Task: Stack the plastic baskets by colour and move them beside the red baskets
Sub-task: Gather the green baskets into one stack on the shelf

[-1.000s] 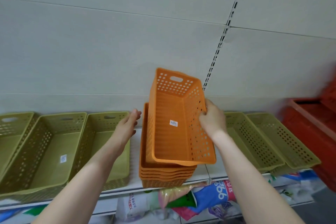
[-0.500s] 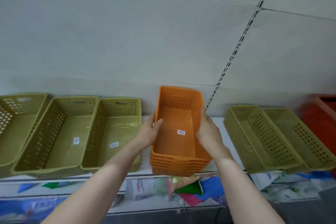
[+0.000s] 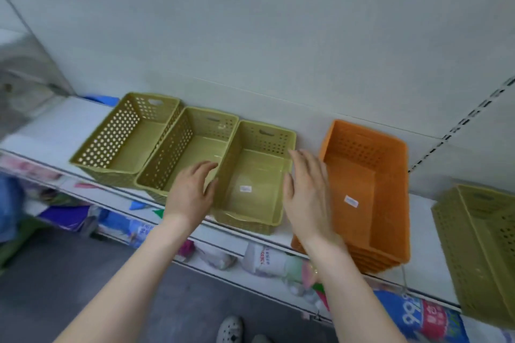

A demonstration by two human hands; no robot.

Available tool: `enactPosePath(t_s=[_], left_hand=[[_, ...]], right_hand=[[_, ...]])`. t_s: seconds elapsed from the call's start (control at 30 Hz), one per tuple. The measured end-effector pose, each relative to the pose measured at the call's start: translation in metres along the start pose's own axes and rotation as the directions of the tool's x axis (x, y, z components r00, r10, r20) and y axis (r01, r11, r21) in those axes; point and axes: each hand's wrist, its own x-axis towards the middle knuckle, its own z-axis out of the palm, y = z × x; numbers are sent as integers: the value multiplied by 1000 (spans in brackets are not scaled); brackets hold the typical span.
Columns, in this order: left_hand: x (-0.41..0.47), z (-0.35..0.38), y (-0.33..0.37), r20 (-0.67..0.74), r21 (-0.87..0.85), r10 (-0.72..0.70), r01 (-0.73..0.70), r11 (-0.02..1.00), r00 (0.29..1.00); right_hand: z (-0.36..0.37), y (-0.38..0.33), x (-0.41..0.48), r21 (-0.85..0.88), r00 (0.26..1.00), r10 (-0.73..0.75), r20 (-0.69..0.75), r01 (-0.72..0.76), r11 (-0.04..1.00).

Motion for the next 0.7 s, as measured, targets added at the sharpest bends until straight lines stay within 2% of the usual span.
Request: enactPosePath(t_s=[0.07, 0.17, 0.23, 0.33, 0.4, 0.43, 0.6, 0.7], left_hand=[[-8, -7, -22, -1, 72, -58, 58, 996, 998], [-17, -13, -49, 46, 147, -108, 100, 984, 993], [-22, -14, -65, 92, 203, -86, 66, 977, 992], [-23, -11, -84, 158, 270, 7, -50, 962, 987], [-21, -12, -95, 175, 282, 55, -104, 954, 983], [-21, -11, -98, 180, 285, 80, -130, 950, 980], [-10, -20, -117, 302, 218, 245, -317, 923, 921], [10, -38, -138, 224, 84, 360, -386, 919, 905]], right_hand=[[19, -12, 2, -68, 989, -11, 149, 22, 997], [37, -20, 11, -172, 925, 98, 368, -36, 984], [47, -25, 17, -239, 870, 214, 444, -115, 964], [67, -25, 20, -405, 763, 434, 479, -247, 880], [82, -24, 17, -440, 702, 539, 466, -344, 829], [86, -21, 15, -448, 696, 561, 448, -368, 815], [80, -24, 28, -488, 756, 601, 257, -435, 756], [63, -47, 46, -497, 811, 581, 76, -474, 727]])
